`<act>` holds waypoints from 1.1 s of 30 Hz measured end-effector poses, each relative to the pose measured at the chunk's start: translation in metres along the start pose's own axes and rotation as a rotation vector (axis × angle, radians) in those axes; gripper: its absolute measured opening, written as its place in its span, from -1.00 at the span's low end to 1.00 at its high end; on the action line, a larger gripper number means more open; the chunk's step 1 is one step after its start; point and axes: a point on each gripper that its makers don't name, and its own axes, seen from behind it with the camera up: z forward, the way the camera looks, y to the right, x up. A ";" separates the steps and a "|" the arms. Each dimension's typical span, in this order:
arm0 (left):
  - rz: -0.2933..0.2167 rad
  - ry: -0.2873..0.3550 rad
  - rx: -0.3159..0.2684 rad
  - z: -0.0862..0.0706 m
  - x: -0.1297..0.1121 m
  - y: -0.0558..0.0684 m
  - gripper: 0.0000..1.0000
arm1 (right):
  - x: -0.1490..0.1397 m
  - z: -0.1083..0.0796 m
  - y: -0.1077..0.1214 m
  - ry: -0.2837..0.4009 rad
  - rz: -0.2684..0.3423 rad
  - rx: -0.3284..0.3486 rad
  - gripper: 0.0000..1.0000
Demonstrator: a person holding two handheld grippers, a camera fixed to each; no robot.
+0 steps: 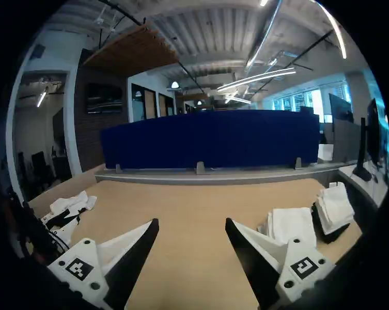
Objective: Fold towel
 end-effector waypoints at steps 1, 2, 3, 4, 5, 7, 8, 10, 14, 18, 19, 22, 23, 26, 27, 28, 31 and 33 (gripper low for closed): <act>0.000 0.000 -0.001 0.000 0.000 0.000 0.79 | -0.001 -0.001 0.001 0.000 0.003 -0.001 1.00; 0.000 0.000 -0.002 0.000 0.000 0.000 0.79 | -0.001 -0.001 0.003 0.000 0.007 -0.003 1.00; 0.000 0.000 -0.003 0.000 0.000 0.000 0.79 | -0.001 -0.002 0.004 0.000 0.009 -0.004 1.00; 0.000 0.000 -0.003 0.000 0.000 0.000 0.79 | -0.002 -0.003 0.004 0.002 0.009 -0.004 1.00; 0.000 0.000 -0.003 0.000 0.000 0.000 0.79 | -0.002 -0.003 0.005 0.003 0.010 -0.004 1.00; -0.001 0.000 -0.003 0.000 0.000 -0.001 0.79 | -0.001 -0.004 0.007 0.008 0.006 -0.006 1.00; -0.002 -0.001 -0.003 0.000 0.000 -0.001 0.79 | 0.000 -0.005 0.008 0.011 0.002 -0.007 1.00; -0.002 -0.001 -0.002 0.000 0.000 -0.002 0.79 | 0.004 -0.006 0.013 0.021 -0.004 -0.016 1.00; -0.001 -0.001 -0.002 0.000 0.000 -0.001 0.80 | 0.015 -0.008 0.029 0.057 -0.020 -0.041 1.00; -0.001 -0.001 -0.002 0.000 0.000 -0.001 0.80 | 0.025 -0.013 0.054 0.108 -0.047 -0.088 1.00; -0.001 -0.001 -0.002 0.000 0.000 -0.001 0.80 | 0.024 -0.015 0.061 0.116 -0.052 -0.102 1.00; -0.001 -0.001 -0.002 0.000 0.000 -0.001 0.81 | 0.019 -0.019 0.079 0.143 -0.061 -0.136 1.00; -0.001 -0.001 -0.002 0.000 0.000 -0.001 0.81 | 0.016 -0.020 0.085 0.152 -0.062 -0.145 1.00; -0.001 -0.001 -0.002 0.000 0.000 -0.001 0.91 | 0.004 -0.023 0.100 0.166 -0.053 -0.167 1.00; -0.001 -0.001 -0.002 0.000 0.000 -0.001 0.91 | 0.000 -0.024 0.105 0.169 -0.048 -0.173 1.00; -0.001 -0.001 -0.002 0.000 0.000 -0.001 0.92 | -0.004 -0.024 0.110 0.173 -0.041 -0.180 1.00; -0.001 -0.001 -0.002 0.000 0.000 -0.001 0.92 | -0.015 -0.024 0.124 0.188 -0.013 -0.199 1.00; -0.002 -0.001 -0.002 0.000 0.000 0.000 0.92 | -0.021 -0.022 0.133 0.199 0.008 -0.212 1.00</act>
